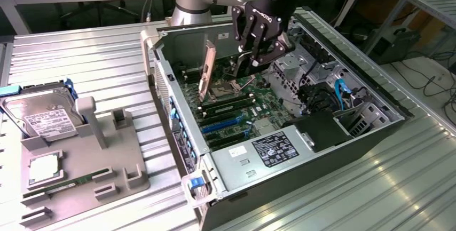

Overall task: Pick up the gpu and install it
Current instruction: 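Insert the gpu into the slot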

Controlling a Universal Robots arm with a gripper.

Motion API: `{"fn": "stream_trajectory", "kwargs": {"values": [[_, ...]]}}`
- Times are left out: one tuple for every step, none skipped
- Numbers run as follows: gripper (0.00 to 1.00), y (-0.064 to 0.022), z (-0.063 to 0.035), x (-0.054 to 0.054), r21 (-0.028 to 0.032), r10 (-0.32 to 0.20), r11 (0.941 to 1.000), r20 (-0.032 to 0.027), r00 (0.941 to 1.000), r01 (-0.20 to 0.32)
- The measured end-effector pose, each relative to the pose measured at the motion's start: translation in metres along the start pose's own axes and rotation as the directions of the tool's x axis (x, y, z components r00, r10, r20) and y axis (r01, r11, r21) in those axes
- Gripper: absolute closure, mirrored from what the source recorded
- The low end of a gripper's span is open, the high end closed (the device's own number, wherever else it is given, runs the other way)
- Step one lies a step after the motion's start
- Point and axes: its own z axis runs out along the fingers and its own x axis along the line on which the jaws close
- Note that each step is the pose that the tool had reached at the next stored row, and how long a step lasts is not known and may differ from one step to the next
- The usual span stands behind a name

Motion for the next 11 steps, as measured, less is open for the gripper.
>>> {"fn": "stream_trajectory", "kwargs": {"values": [[0.73, -0.0004, -0.0001, 0.0001, -0.0001, 0.0, 1.0, -0.0002, 1.0, 0.0], [0.73, -0.0005, 0.0, 0.0001, -0.0001, 0.0, 1.0, -0.0001, 1.0, 0.0], [0.73, -0.0007, 0.0001, 0.0001, -0.0001, 0.0, 1.0, -0.0001, 1.0, 0.0], [0.73, -0.0017, 0.0, 0.0003, -0.0014, 0.0, 1.0, 0.0001, 1.0, 0.0], [0.73, -0.0038, -0.0001, 0.0006, -0.0067, 0.0, 1.0, 0.0014, 1.0, 0.0], [0.73, -0.0054, -0.0003, 0.0007, -0.0096, 0.0, 1.0, 0.002, 1.0, 0.0], [0.73, -0.0055, -0.0003, 0.0007, -0.0098, 0.0, 1.0, 0.0018, 1.0, 0.0], [0.73, -0.0057, -0.0001, 0.0007, -0.0097, 0.0, 1.0, 0.0019, 1.0, 0.0], [0.73, -0.0059, 0.0, 0.0007, -0.01, 0.0, 1.0, 0.0018, 1.0, 0.0], [0.73, -0.006, 0.0001, 0.0008, -0.0103, 0.0, 0.9999, 0.0019, 1.0, 0.0], [0.73, -0.0062, 0.0002, 0.0008, -0.0105, 0.0, 0.9999, 0.002, 1.0, 0.0]]}}
